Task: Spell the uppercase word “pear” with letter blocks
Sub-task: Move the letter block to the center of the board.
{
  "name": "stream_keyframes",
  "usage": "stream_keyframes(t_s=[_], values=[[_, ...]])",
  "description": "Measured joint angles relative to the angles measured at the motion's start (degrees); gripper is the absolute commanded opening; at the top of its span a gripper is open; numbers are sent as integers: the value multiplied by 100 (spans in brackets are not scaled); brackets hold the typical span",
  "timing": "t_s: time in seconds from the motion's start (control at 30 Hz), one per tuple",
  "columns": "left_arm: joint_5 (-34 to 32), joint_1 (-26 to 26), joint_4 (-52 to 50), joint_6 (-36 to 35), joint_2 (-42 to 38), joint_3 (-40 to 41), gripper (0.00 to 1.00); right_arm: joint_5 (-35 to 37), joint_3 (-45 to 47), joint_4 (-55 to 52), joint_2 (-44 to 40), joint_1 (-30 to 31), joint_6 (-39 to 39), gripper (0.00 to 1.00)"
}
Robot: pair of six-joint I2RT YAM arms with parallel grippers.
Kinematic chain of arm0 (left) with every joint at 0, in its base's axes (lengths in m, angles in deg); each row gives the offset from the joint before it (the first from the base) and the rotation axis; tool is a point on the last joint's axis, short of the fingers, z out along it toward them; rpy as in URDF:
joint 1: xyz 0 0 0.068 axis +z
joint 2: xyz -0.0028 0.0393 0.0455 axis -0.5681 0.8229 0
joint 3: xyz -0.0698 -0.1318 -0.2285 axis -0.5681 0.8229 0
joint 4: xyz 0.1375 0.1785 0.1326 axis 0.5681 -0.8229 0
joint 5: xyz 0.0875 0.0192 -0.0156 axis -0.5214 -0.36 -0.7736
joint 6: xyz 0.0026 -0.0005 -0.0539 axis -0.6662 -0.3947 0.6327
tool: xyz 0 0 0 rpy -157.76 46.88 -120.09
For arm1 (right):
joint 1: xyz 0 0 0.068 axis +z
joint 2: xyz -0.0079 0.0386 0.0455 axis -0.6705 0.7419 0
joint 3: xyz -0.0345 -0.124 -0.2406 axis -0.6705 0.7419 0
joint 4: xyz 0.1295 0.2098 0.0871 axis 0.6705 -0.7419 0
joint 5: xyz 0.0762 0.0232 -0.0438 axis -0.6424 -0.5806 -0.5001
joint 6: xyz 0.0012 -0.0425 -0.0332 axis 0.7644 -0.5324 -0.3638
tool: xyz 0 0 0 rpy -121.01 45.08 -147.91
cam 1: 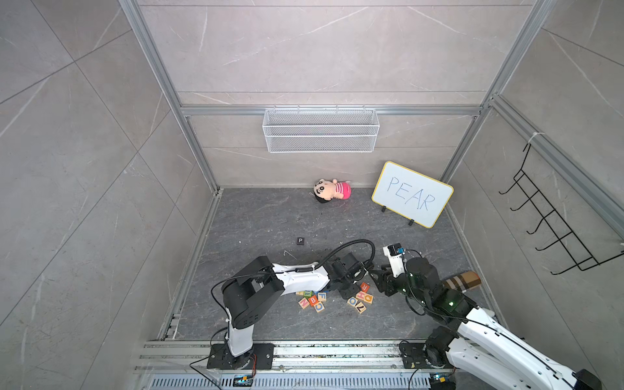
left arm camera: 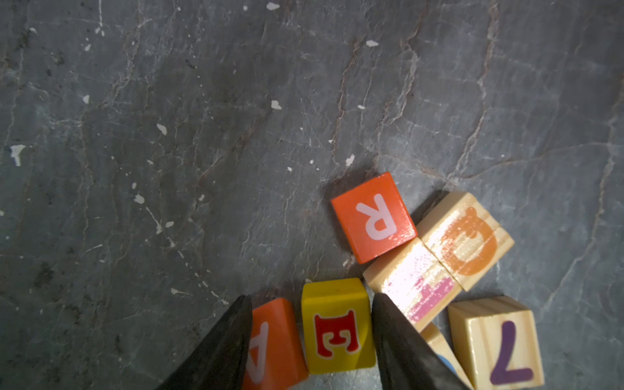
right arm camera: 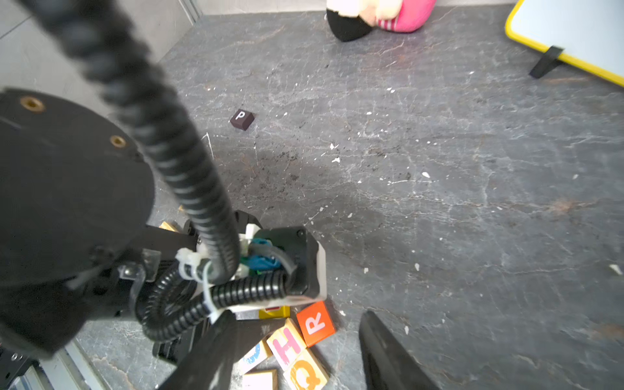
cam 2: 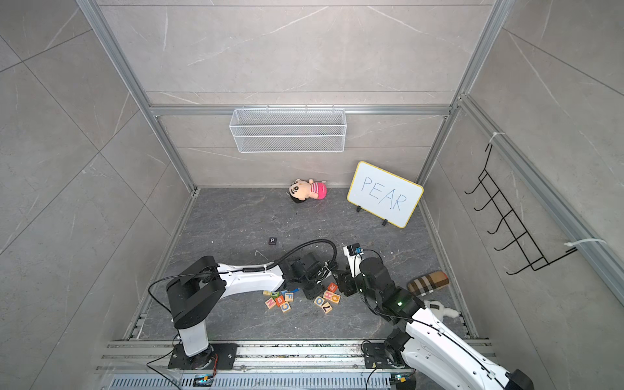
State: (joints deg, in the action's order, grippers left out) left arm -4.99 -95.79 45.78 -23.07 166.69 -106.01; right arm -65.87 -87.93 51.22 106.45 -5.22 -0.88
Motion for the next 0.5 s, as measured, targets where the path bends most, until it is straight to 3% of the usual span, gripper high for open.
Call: stream_keyframes(t_s=[0.3,0.5], values=[[-568,46,-44,57,258,-306,53,138,0,-22,-116,0,-4,63],[-693,284,-63,474,227,-306,46,157,0,-13,-116,0,-24,64]])
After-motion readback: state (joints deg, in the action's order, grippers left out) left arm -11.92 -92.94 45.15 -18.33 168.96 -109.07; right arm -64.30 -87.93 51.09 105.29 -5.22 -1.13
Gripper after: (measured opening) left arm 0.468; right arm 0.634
